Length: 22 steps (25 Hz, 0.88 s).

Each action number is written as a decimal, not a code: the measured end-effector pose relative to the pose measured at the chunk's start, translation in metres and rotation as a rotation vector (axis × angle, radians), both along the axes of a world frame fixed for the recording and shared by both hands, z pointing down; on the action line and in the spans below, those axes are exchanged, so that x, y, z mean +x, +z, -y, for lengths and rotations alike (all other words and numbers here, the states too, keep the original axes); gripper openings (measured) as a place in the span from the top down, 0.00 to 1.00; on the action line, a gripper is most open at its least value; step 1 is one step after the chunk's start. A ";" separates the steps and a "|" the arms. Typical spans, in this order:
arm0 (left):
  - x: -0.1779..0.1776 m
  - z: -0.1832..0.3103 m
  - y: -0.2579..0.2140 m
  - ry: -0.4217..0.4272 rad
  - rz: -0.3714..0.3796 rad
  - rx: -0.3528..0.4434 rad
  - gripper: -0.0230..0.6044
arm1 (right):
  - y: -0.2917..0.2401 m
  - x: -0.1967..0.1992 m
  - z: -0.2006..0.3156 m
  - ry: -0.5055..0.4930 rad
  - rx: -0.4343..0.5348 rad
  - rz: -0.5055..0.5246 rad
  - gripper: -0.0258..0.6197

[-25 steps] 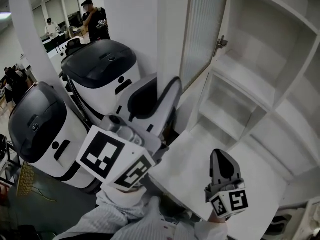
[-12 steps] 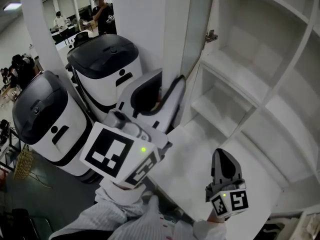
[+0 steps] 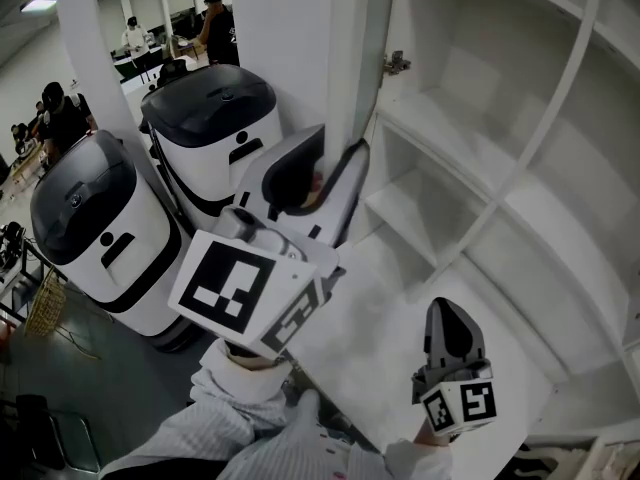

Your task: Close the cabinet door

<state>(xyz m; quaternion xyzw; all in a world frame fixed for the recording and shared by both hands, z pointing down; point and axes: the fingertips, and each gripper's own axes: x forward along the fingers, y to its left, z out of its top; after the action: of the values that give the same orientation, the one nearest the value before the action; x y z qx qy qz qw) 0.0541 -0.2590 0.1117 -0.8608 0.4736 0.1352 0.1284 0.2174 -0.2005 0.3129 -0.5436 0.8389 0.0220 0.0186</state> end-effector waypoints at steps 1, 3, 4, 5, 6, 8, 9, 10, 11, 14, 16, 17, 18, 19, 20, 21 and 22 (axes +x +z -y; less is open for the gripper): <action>0.005 -0.001 0.000 -0.002 -0.003 0.002 0.76 | 0.000 0.005 -0.001 -0.005 0.001 0.000 0.94; 0.016 -0.003 -0.001 -0.004 -0.004 0.003 0.75 | -0.001 0.014 -0.004 -0.015 0.003 -0.001 0.94; 0.021 -0.004 -0.001 -0.003 -0.002 0.004 0.75 | -0.001 0.018 -0.005 -0.017 0.004 -0.001 0.94; 0.026 -0.005 0.000 -0.003 0.001 0.005 0.74 | -0.001 0.022 -0.006 -0.019 0.004 0.000 0.94; 0.031 -0.006 0.000 -0.003 0.006 0.008 0.74 | -0.001 0.026 -0.007 -0.020 0.004 0.001 0.94; 0.042 -0.007 0.001 -0.009 0.021 0.017 0.72 | 0.000 0.034 -0.010 -0.018 0.004 0.003 0.94; 0.047 -0.007 0.002 -0.016 0.028 0.023 0.72 | 0.000 0.038 -0.011 -0.015 0.005 0.004 0.94; 0.051 -0.007 0.002 -0.023 0.034 0.027 0.71 | -0.001 0.042 -0.012 -0.012 0.007 0.005 0.94; 0.055 -0.007 0.002 -0.030 0.037 0.029 0.71 | -0.001 0.047 -0.013 -0.008 0.009 0.006 0.94; 0.067 -0.006 0.002 -0.037 0.036 0.029 0.70 | -0.001 0.061 -0.016 0.001 0.011 0.006 0.94; 0.079 -0.004 0.003 -0.035 0.036 0.033 0.68 | 0.000 0.072 -0.017 0.012 0.010 0.008 0.94; 0.087 -0.003 0.004 -0.031 0.041 0.036 0.68 | 0.000 0.076 -0.017 0.017 0.011 0.009 0.94; 0.095 -0.002 0.005 -0.025 0.052 0.037 0.67 | 0.000 0.080 -0.018 0.022 0.012 0.010 0.94; 0.103 -0.001 0.005 -0.020 0.066 0.040 0.66 | 0.000 0.084 -0.020 0.026 0.013 0.009 0.94; 0.110 0.000 0.006 -0.017 0.082 0.045 0.65 | 0.000 0.088 -0.022 0.032 0.014 0.006 0.94; 0.116 0.001 0.005 -0.016 0.093 0.051 0.65 | 0.000 0.092 -0.023 0.038 0.014 0.004 0.94; 0.120 0.002 0.005 -0.017 0.099 0.055 0.65 | 0.001 0.097 -0.025 0.045 0.013 0.003 0.94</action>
<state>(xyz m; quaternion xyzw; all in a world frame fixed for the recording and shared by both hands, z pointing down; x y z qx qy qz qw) 0.1745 -0.2608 0.1170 -0.8586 0.4699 0.1044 0.1764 0.3144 -0.1755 0.3136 -0.5622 0.8262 0.0271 0.0230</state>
